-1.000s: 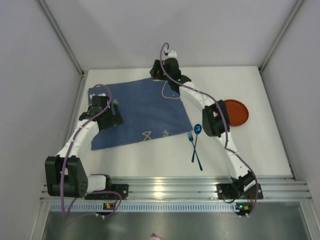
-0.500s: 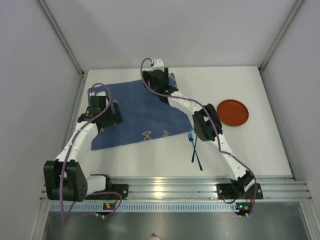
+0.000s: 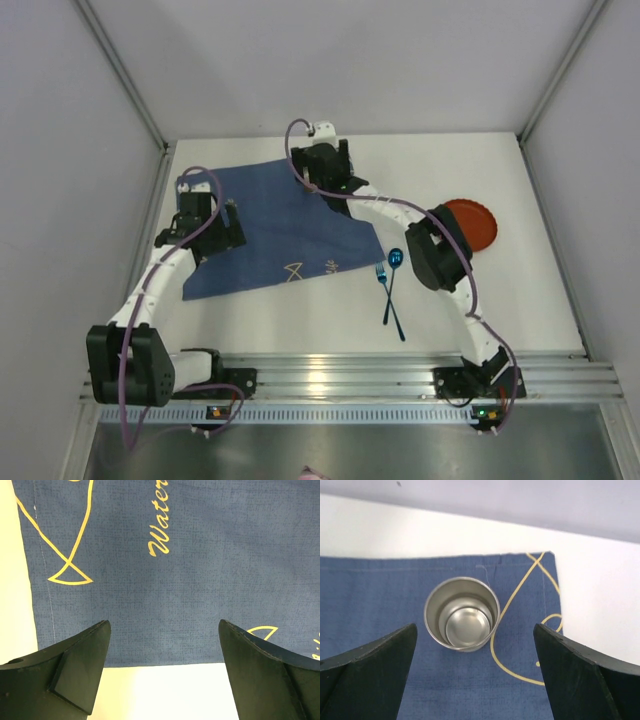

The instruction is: Set the dinner table for one person

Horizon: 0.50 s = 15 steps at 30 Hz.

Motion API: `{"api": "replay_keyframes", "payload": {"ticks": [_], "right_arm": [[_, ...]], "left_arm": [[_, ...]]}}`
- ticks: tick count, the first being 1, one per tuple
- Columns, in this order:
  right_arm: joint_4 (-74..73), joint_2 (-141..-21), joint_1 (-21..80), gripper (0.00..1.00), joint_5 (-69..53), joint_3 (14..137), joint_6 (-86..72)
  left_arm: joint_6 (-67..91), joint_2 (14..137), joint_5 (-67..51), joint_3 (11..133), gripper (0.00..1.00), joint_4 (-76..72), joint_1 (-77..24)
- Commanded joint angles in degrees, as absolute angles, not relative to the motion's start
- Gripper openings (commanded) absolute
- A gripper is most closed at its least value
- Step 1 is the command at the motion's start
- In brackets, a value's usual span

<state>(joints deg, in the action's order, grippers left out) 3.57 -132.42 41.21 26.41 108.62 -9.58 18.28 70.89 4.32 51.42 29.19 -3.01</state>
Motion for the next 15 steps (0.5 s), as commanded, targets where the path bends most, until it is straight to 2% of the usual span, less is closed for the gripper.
{"api": "replay_keyframes", "payload": {"ticks": [1, 4, 8, 10, 11, 12, 15], "right_arm": [[6.77, -123.68, 41.31, 1.00, 27.77, 110.21, -9.41], [5.19, -120.08, 40.61, 1.00, 27.69, 109.69, -8.97], [-5.94, -115.06, 37.89, 1.00, 25.77, 108.20, -15.69], [-21.81, -111.11, 34.83, 1.00, 21.56, 106.19, -22.63], [-21.88, -109.61, 33.67, 1.00, 20.49, 105.13, -24.68], [-30.24, -106.47, 32.88, 1.00, 20.48, 103.90, -26.44], [-40.40, -100.83, 31.12, 1.00, 25.39, 95.21, -33.38]], "left_arm": [[18.63, 68.73, 4.83, 51.41, 0.95, 26.63, -2.99], [18.72, 68.99, 4.22, 52.21, 0.95, 26.98, -2.99], [18.90, 69.96, 1.68, 54.14, 0.95, 28.21, -2.99], [19.16, 71.36, 0.36, 56.07, 0.95, 29.26, -2.99], [19.25, 71.37, 0.26, 56.51, 0.95, 29.62, -2.99], [19.42, 72.06, 0.26, 56.86, 0.95, 29.88, -2.99], [19.78, 73.38, -1.30, 57.30, 0.95, 30.15, -2.99]]}}
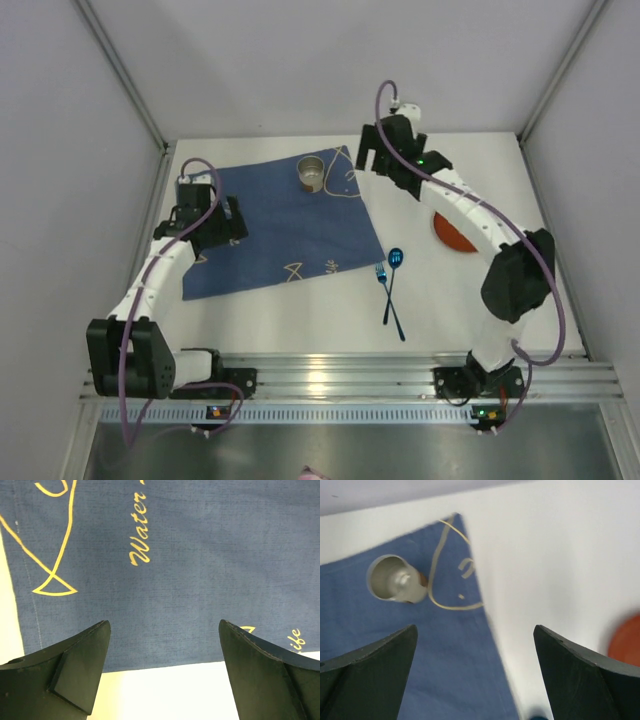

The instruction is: Set the dinner table for one person

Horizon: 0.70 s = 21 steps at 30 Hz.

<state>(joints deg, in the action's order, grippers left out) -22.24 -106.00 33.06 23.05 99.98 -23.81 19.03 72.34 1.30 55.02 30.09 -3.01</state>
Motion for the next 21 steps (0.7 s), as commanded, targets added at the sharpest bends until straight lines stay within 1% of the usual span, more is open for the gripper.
{"api": "replay_keyframes", "payload": {"ticks": [1, 4, 6, 8, 9, 10, 12, 13, 16, 21], "right_arm": [[-45.04, -96.98, 29.98, 1.00, 24.70, 89.70, -34.96], [-51.05, -91.24, 27.87, 1.00, 21.11, 79.56, -38.14], [-51.50, -88.26, 27.34, 1.00, 19.26, 72.47, -37.97], [-50.81, -87.37, 27.33, 0.97, 15.13, 68.92, -37.53], [-50.10, -87.62, 27.33, 0.93, 13.03, 66.47, -36.92], [-49.66, -88.06, 27.60, 0.86, 10.92, 65.75, -36.48], [-49.57, -89.73, 28.12, 0.82, 10.20, 63.99, -36.12], [-49.22, -90.17, 28.21, 0.75, 10.02, 63.46, -36.04], [-46.94, -91.40, 28.21, 0.64, 9.84, 61.53, -35.60], [-42.89, -93.69, 28.13, 0.61, 9.32, 61.35, -35.24]], "left_arm": [[19.86, 73.74, -1.67, 57.13, 0.95, 30.06, -3.08], [20.04, 75.32, -3.16, 56.78, 0.94, 29.79, -3.34], [20.21, 76.02, -3.69, 56.60, 0.93, 29.88, -3.78], [20.48, 75.94, -3.78, 56.25, 0.93, 29.71, -4.57], [20.83, 75.76, -3.95, 55.99, 0.93, 29.53, -4.83], [21.00, 75.50, -4.30, 55.73, 0.93, 29.44, -5.44], [21.88, 75.06, -4.48, 55.11, 0.92, 29.70, -6.15], [22.15, 74.88, -4.48, 55.02, 0.92, 30.14, -7.02], [23.73, 72.78, -3.35, 55.02, 0.91, 32.08, -9.04], [26.80, 66.63, -1.14, 55.37, 0.91, 37.34, -11.60]]}}
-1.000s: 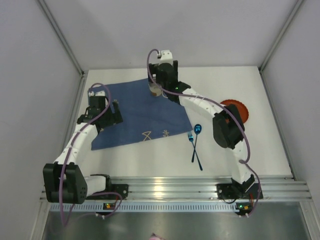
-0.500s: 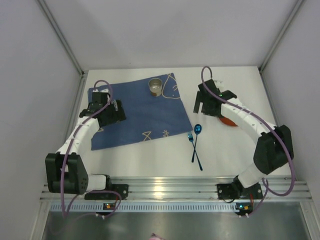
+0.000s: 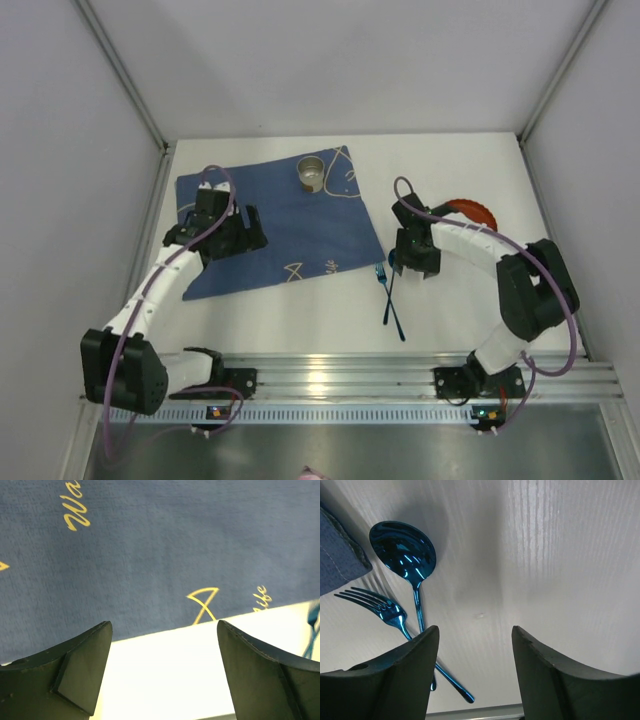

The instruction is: Set the dinner table for one person

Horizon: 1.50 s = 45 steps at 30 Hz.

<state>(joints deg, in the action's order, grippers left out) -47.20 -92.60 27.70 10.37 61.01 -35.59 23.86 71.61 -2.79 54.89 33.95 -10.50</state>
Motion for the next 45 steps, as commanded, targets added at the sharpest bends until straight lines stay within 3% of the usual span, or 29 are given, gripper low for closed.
{"api": "replay_keyframes", "payload": {"ticks": [1, 24, 27, 28, 32, 40, 45], "right_arm": [[-42.80, -94.21, 28.13, 0.59, 8.97, 61.52, -35.33], [-37.17, -102.91, 32.07, 0.52, 9.92, 64.24, -34.89], [-39.71, -106.51, 33.31, 0.43, 12.39, 65.91, -34.02], [-40.42, -107.48, 33.57, 0.34, 13.44, 66.35, -33.67], [-40.70, -110.74, 33.75, 0.18, 13.36, 66.10, -33.40], [-38.67, -110.83, 33.75, 0.00, 13.79, 63.28, -33.31], [-40.07, -106.71, 33.57, 0.00, 18.00, 61.70, -32.78]], "left_arm": [[27.24, 65.84, -0.79, 56.15, 0.91, 39.88, -12.04], [36.56, 49.40, 3.16, 58.53, 0.93, 52.91, -13.01], [36.65, 49.31, 3.43, 59.24, 0.93, 53.61, -13.01], [36.56, 49.31, 3.51, 59.67, 0.93, 53.79, -13.01], [36.39, 49.75, 3.69, 60.55, 0.93, 54.23, -13.01], [35.25, 51.85, 3.34, 59.77, 0.93, 53.26, -13.01], [34.45, 52.82, 2.99, 59.50, 0.93, 52.12, -13.01]]}}
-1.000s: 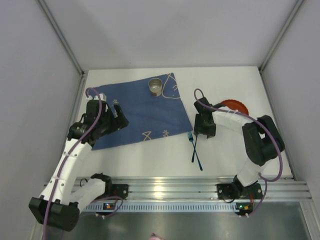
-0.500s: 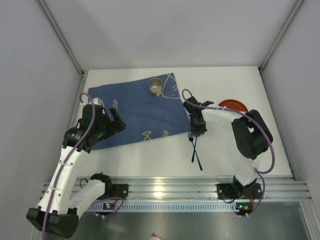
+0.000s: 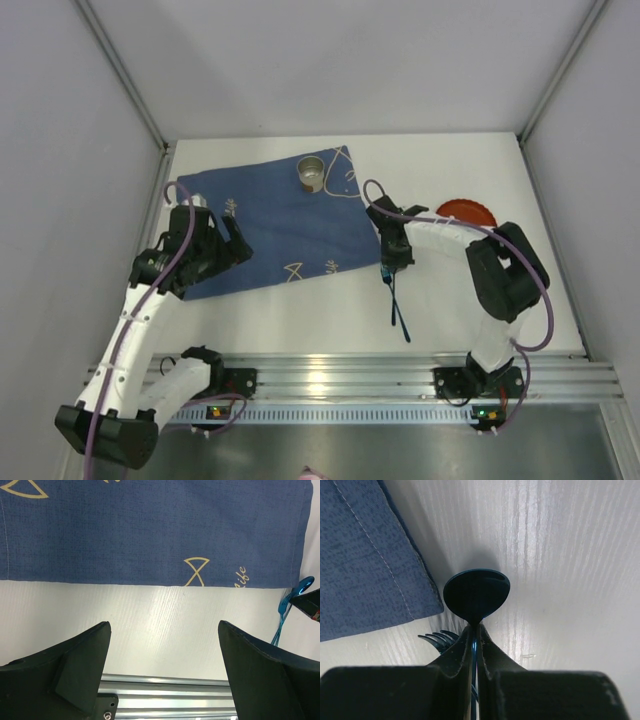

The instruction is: Set the dinner table for one person

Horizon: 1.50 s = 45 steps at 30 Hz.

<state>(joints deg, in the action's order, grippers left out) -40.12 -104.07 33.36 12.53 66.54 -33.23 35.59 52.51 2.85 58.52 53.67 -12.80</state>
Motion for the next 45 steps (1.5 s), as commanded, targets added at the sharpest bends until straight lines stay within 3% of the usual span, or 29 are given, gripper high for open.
{"api": "replay_keyframes", "payload": {"ticks": [1, 18, 23, 25, 28, 34, 45], "right_arm": [[-40.43, -105.74, 33.49, 0.00, 18.71, 61.53, -32.70], [-55.89, -88.51, 33.05, 0.00, 30.76, 74.61, -31.03], [-56.34, -88.94, 34.10, 0.00, 27.87, 81.10, -29.97], [-52.14, -89.64, 34.98, 0.00, 21.38, 82.87, -27.78], [-47.29, -95.42, 38.31, 0.00, 15.22, 87.87, -25.84], [-52.81, -114.91, 46.13, 0.00, 16.61, 114.29, -22.68], [-53.70, -137.10, 47.20, 0.00, 17.58, 136.40, -19.69]], "left_arm": [[34.19, 53.00, 3.08, 59.50, 0.94, 51.86, -13.01], [31.47, 59.59, 0.26, 60.65, 0.94, 45.35, -13.01], [29.97, 59.33, 0.96, 60.38, 0.94, 45.44, -13.01], [29.62, 59.24, 1.32, 60.29, 0.95, 45.70, -13.01], [28.83, 58.54, 2.28, 60.12, 0.95, 46.05, -13.01], [28.04, 55.81, 6.24, 58.97, 0.98, 45.88, -13.01], [28.21, 49.93, 8.70, 56.87, 0.98, 50.45, -12.92]]}}
